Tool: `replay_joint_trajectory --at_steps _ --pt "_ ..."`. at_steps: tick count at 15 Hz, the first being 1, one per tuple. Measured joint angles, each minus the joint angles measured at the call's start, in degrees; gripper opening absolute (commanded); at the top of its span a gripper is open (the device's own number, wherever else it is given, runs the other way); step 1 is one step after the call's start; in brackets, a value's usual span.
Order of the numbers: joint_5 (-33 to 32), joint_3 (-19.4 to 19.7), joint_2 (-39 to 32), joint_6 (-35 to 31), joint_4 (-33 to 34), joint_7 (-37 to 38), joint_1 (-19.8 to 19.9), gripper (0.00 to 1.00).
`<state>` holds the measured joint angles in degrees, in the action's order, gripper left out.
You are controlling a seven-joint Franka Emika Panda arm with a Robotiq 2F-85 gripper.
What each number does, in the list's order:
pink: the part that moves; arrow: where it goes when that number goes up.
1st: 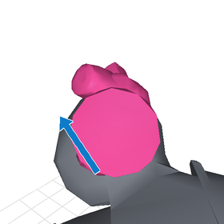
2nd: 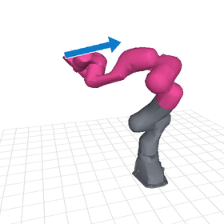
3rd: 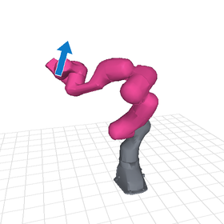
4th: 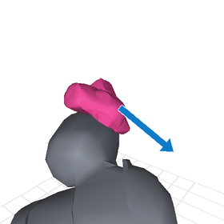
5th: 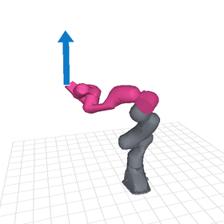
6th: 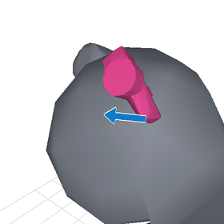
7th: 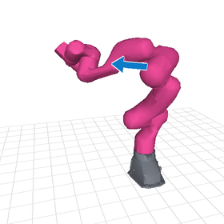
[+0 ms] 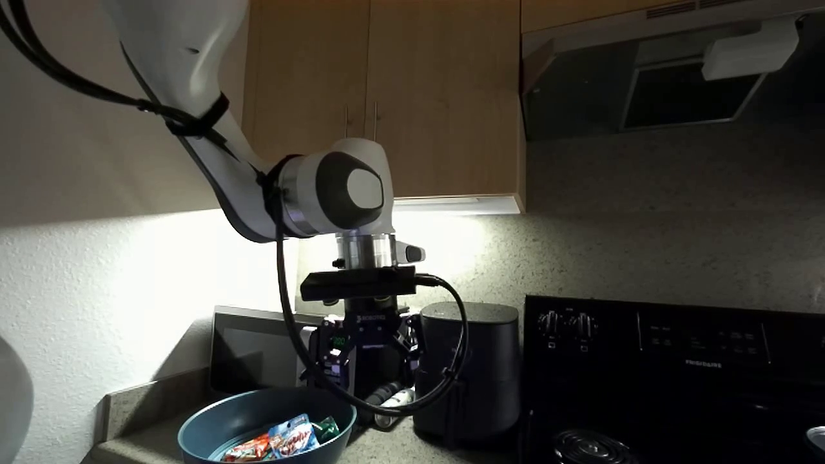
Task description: Put the bowl atop the microwave
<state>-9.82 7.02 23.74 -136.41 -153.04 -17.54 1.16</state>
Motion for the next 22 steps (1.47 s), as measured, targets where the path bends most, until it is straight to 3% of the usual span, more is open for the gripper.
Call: replay_joint_trajectory --at_steps 2,5,10,16,22 --pt "1.9 0.2 0.0 0.3 0.0 -0.3 -0.4 1.00" --pt "9.6 0.7 -1.1 0.4 0.7 -0.8 -3.9 1.00" --pt "16.6 -1.3 -9.6 0.3 6.0 -0.7 -8.5 1.00" --pt "19.9 -3.1 -22.1 0.3 13.6 -2.7 -8.5 1.00" --pt "20.7 -3.3 -23.5 0.3 15.0 -4.0 -7.8 1.00"
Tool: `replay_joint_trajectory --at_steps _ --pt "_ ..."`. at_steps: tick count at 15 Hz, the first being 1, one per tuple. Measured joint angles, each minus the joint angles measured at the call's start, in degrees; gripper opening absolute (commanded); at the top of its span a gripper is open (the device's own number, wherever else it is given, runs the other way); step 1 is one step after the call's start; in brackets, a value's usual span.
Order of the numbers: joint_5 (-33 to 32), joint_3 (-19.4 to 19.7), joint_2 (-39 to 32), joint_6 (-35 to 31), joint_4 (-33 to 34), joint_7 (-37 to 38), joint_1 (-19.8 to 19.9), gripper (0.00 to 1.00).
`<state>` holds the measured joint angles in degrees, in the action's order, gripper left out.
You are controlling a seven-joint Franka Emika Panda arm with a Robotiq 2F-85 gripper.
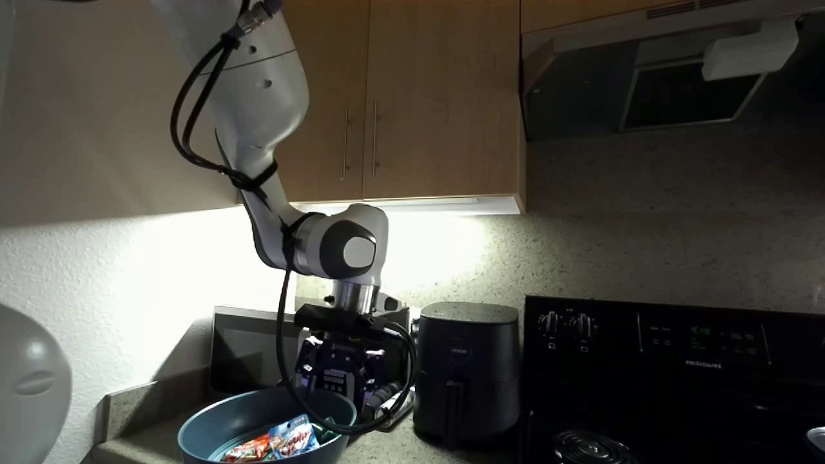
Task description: Put the bowl atop the microwave
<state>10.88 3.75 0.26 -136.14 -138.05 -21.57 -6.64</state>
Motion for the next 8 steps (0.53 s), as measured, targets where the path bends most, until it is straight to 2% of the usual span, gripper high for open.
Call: replay_joint_trajectory --at_steps 8 --pt "0.0 -0.5 -0.1 -0.4 0.0 0.0 0.4 1.00"
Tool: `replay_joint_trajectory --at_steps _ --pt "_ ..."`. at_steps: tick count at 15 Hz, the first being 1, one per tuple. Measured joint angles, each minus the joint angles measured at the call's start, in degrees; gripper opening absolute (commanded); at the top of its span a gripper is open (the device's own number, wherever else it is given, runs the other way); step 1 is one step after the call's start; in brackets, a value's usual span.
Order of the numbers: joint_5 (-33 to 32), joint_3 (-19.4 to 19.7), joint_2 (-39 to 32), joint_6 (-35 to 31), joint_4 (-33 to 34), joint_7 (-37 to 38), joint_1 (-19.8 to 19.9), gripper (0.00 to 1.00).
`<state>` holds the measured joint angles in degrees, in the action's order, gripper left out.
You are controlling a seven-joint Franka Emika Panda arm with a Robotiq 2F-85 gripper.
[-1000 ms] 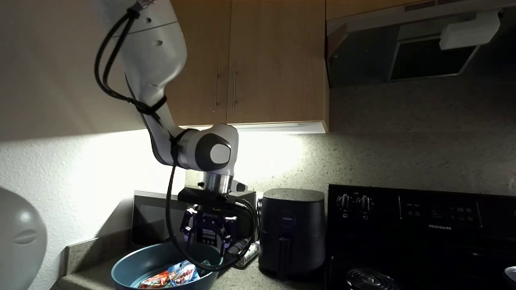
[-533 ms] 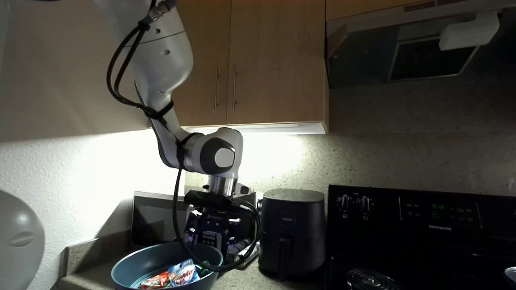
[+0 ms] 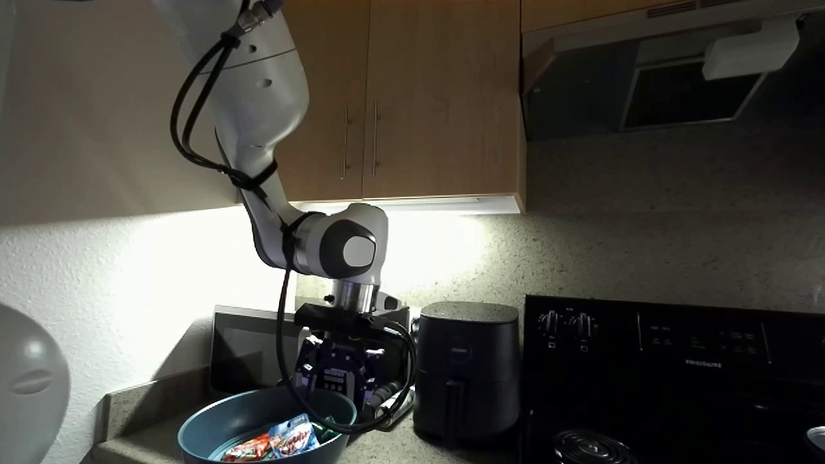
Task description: Put the bowl atop the microwave
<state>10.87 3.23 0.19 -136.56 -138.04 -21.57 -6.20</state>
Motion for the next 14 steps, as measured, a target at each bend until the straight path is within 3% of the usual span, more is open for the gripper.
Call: replay_joint_trajectory --at_steps 7,8,9,14 --pt "-5.1 -0.8 -9.4 -9.6 4.1 0.1 2.7 1.00" --pt "-5.1 -1.2 -11.0 -9.8 5.0 0.1 3.0 0.94" --pt "-5.1 -1.6 -12.4 -9.8 5.8 0.1 3.3 0.74" --pt "-5.1 -3.6 -16.9 -9.6 8.6 0.1 4.1 0.39"
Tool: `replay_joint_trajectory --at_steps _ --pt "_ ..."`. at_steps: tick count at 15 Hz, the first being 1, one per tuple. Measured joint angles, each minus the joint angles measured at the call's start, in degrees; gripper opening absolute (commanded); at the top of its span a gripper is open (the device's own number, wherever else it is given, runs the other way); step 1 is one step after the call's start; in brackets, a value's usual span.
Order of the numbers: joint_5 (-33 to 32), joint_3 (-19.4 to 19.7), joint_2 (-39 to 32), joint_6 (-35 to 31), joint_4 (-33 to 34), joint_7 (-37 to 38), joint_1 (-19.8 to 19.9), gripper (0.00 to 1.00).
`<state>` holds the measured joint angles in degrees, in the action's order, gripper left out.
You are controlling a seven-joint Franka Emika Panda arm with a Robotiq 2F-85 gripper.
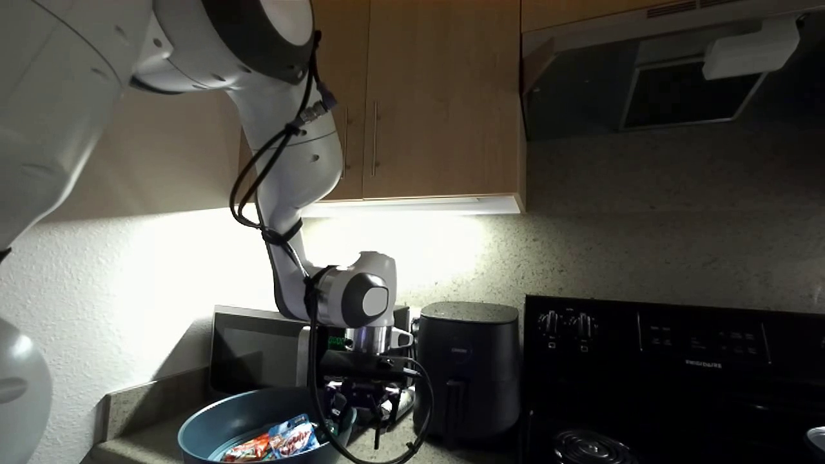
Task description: Put the bowl atop the microwave
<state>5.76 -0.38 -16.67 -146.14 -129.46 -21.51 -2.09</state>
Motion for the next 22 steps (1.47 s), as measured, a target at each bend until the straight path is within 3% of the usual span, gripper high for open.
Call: replay_joint_trajectory --at_steps 6,7,12,17,22 --pt "0.6 -2.2 -1.1 2.6 1.9 -0.1 1.6 0.02" --pt "1.4 -3.0 -1.0 3.6 2.3 -0.5 2.3 0.00" --pt "9.1 -6.6 1.8 8.2 2.6 -7.3 5.7 0.01" --pt "15.5 -6.9 5.4 12.7 2.3 -12.6 6.4 0.01" --pt "13.9 -6.3 11.1 14.5 -0.3 -12.5 5.6 0.01"
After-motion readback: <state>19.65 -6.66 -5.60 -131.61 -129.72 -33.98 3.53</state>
